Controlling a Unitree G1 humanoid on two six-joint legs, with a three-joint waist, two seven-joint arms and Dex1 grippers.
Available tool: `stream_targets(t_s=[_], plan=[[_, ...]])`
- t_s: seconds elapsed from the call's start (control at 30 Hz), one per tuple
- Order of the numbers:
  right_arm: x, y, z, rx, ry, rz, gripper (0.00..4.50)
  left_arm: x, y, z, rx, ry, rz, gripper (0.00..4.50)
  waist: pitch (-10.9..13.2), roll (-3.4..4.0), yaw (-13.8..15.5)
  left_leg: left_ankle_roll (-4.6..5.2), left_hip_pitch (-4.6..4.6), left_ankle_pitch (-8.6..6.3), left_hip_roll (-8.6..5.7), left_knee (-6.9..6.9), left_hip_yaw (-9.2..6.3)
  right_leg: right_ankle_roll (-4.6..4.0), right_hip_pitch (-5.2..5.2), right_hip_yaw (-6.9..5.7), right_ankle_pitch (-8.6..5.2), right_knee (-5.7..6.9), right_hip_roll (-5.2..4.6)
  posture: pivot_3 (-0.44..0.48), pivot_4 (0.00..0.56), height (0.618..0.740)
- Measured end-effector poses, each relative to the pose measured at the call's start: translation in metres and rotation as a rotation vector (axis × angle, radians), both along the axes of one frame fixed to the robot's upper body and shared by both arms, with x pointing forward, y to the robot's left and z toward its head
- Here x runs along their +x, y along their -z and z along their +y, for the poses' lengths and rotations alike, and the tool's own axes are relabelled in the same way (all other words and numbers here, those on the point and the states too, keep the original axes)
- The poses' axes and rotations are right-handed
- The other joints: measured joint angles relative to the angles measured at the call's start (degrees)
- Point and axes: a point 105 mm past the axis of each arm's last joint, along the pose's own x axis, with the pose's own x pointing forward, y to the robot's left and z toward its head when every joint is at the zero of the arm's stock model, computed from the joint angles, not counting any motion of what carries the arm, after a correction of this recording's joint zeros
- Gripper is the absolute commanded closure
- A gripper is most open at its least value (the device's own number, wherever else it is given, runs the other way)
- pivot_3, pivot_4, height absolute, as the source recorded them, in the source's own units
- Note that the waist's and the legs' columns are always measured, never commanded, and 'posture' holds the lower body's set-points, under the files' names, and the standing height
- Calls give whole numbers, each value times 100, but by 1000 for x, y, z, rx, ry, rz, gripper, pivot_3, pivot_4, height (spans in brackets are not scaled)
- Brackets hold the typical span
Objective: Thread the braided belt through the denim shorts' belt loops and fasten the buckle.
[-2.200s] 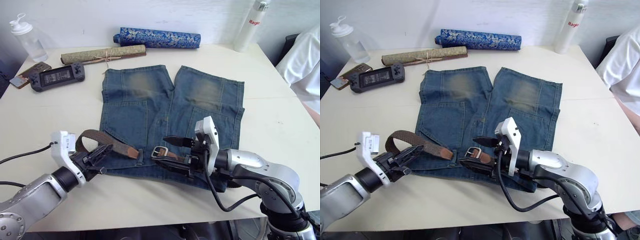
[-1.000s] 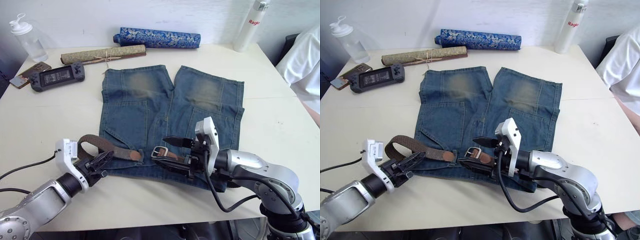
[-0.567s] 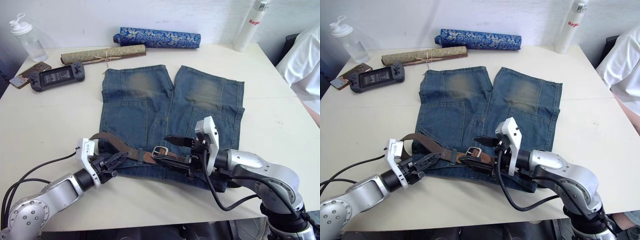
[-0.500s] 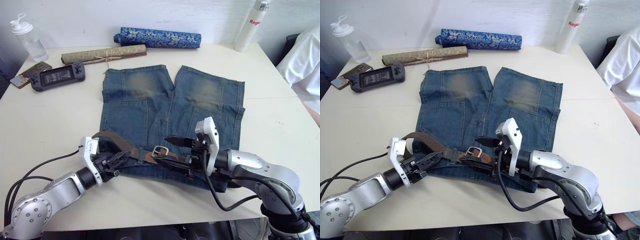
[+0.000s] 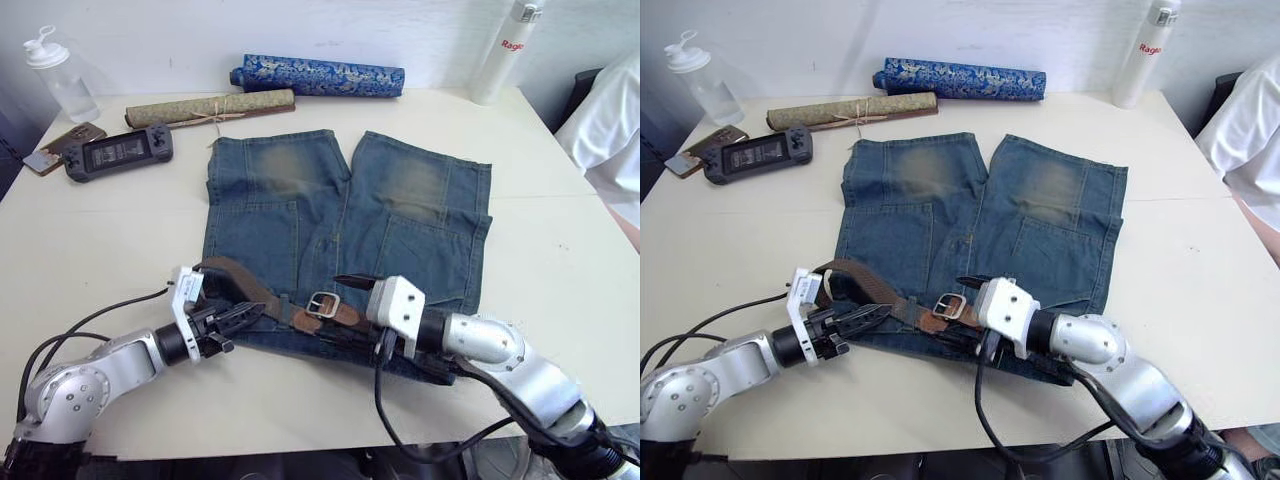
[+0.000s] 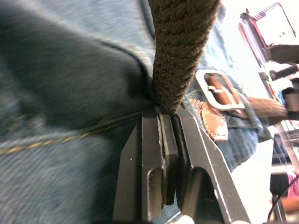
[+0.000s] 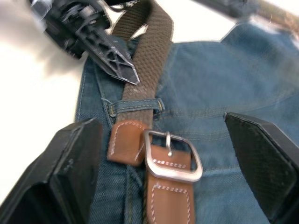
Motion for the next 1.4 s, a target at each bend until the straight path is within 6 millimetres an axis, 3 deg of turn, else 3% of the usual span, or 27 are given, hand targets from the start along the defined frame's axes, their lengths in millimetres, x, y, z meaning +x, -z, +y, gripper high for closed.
stream_targets(t_s=[0.27, 0.63, 1.03, 1.33, 1.4], plan=[[4, 9, -3, -144, -108, -316, 77, 3, 4, -10, -11, 129, 8, 4500, 0, 0, -6, -2, 0, 1, 0, 0, -1, 8, -3, 0, 4, 4, 0, 0, 150, 645], [-10, 31, -14, -223, -154, -370, 77, 5, 8, -9, 1, 186, 13, 4500, 0, 0, 2, -6, 2, 3, 0, 2, -1, 7, -1, 2, 4, 11, -2, 0, 150, 645], [-7, 35, -8, -197, -98, -394, 77, 6, 8, -11, -7, 190, 12, 4500, -1, 0, 37, -9, 3, 5, 0, 6, -2, 7, 0, 3, 4, 16, -3, 0, 150, 645], [-8, 38, -9, -202, -97, -384, 4347, 6, 9, -11, -9, 182, 13, 4500, -1, 0, 40, -9, 3, 5, 0, 8, -2, 7, 0, 3, 4, 20, -3, 0, 150, 645], [-8, 38, -9, -202, -97, -384, 4429, 6, 9, -12, -10, 181, 13, 4500, -1, 0, 40, -9, 3, 5, 0, 9, -2, 7, 0, 3, 4, 21, -3, 0, 150, 645]])
